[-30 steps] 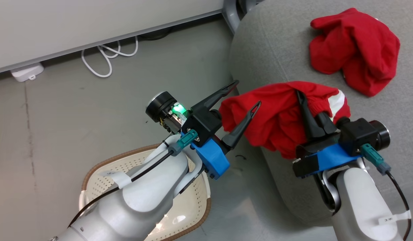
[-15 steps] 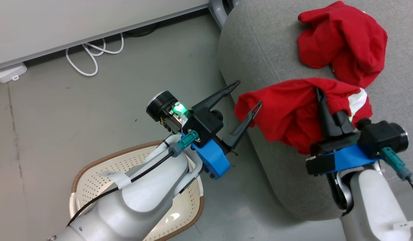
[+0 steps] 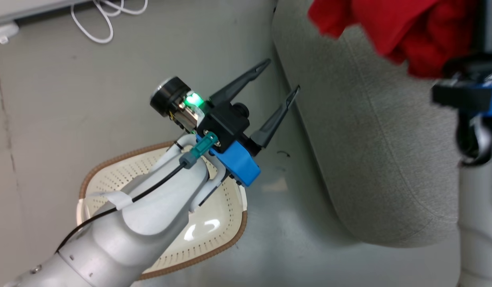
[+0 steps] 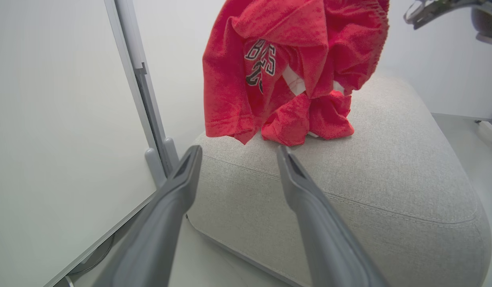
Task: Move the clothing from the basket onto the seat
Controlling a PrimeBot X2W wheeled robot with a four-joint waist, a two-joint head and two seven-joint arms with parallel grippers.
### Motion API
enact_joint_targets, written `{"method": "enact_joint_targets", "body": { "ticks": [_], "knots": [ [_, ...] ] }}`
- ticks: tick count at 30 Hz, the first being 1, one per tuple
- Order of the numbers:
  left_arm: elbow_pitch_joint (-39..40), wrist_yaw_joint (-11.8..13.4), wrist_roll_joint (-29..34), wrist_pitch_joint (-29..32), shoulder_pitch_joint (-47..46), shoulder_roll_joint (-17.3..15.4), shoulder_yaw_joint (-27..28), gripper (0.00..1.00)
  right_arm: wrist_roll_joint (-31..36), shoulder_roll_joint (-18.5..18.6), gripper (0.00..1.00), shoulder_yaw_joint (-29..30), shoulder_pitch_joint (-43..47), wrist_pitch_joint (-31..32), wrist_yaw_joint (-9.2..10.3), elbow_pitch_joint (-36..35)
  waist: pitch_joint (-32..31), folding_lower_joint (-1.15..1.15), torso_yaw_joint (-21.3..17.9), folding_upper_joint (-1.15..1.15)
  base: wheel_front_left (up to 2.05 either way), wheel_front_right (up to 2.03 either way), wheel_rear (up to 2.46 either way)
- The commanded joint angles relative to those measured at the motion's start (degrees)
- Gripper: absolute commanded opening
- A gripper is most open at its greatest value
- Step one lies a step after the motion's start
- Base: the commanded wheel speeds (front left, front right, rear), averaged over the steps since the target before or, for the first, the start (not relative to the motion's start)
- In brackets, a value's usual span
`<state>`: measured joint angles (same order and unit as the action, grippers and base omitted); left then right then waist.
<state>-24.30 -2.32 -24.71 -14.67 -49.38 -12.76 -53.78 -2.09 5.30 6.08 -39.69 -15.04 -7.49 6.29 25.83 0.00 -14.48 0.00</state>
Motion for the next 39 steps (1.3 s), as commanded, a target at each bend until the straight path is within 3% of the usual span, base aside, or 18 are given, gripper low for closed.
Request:
{"method": "enact_joint_targets", "body": {
  "ticks": [1, 11, 19, 22, 39],
  "knots": [
    [0.31, 0.3, 0.29, 0.07, -1.12, -0.67, 0.4, 1.0, 0.25, 0.46, 0.0, 0.74, -2.13, -0.22, -0.01, -0.38, 3.17, 0.0, 0.8, 0.0, 0.0, 0.0, 0.0],
    [3.13, 0.91, 2.11, 0.83, -4.86, -3.12, 0.81, 1.0, 0.44, 7.41, 0.0, 12.75, -17.35, -0.21, -0.01, -0.55, 13.05, 0.0, 1.8, 0.0, 0.0, 0.0, 0.0],
    [4.21, 1.42, 2.62, 0.55, -5.87, -3.92, 0.83, 1.0, -0.56, 16.32, 0.0, 21.17, -19.07, -0.22, -0.01, 4.58, 15.83, 0.0, 2.25, 0.0, 0.0, 0.0, 0.0],
    [4.3, 1.52, 2.65, 0.56, -6.11, -4.09, 0.74, 1.0, -0.76, 17.95, 0.0, 22.43, -17.73, -0.21, -0.02, 7.93, 16.48, 0.0, 2.39, 0.0, 0.0, 0.0, 0.0],
    [3.34, 1.36, 2.18, 0.25, -7.28, -2.76, 0.04, 1.0, 2.2, 11.32, 0.0, 19.83, -10.21, -0.21, -0.01, 23.41, 17.51, 0.0, 4.22, 0.0, 0.0, 0.0, 0.0]
  ]
}}
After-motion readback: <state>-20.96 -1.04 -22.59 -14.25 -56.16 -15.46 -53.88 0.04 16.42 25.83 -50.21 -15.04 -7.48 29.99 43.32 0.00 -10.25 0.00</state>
